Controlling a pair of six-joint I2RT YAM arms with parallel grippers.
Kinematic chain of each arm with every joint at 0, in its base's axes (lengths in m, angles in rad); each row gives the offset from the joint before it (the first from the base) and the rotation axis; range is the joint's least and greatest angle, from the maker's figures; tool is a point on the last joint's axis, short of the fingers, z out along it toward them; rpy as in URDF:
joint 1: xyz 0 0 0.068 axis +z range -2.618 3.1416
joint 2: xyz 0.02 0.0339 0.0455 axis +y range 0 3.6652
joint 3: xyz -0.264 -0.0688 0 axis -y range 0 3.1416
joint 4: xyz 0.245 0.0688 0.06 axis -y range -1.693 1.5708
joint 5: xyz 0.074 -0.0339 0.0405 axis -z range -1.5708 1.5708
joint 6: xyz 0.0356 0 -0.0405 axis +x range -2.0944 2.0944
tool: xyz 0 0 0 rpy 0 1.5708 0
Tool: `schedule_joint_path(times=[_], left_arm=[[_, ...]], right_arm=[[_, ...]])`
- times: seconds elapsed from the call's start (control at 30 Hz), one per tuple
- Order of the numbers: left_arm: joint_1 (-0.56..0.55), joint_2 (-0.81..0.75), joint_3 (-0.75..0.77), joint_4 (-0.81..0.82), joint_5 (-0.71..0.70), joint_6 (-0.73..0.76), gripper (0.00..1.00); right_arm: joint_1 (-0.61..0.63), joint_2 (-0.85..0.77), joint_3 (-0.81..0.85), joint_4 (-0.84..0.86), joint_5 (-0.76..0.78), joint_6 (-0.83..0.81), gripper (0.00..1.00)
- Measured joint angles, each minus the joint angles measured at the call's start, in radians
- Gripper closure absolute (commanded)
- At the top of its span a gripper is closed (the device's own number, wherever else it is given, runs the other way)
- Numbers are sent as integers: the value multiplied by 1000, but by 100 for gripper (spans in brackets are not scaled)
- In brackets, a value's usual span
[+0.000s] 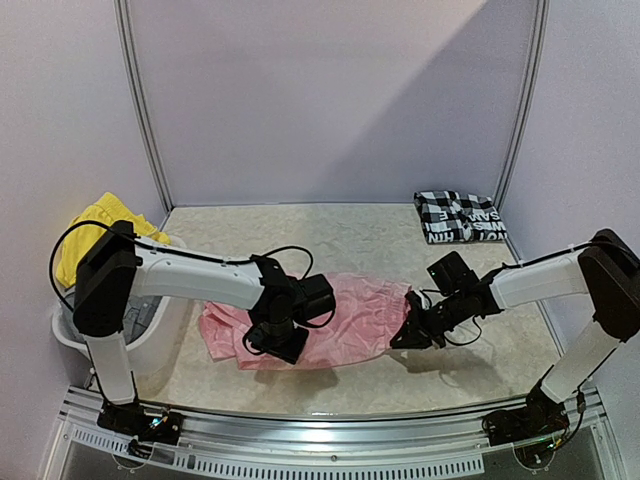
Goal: Fold and stack the mixed laundry pile
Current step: Pick up the crumpled shorts from the center of the board.
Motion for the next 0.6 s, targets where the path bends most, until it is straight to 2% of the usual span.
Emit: schedule_joint_path(times=[0.13, 0.23, 0.6], left_arm=[[-2, 7, 16, -9, -4, -7, 45], [-8, 7, 38, -27, -18, -24, 45], [-29, 61, 72, -48, -55, -39, 62]], right_arm=[[0, 6, 3, -3, -2, -6, 99], [0, 8, 5, -8, -2, -10, 99], [0, 13, 18, -18, -3, -19, 99]])
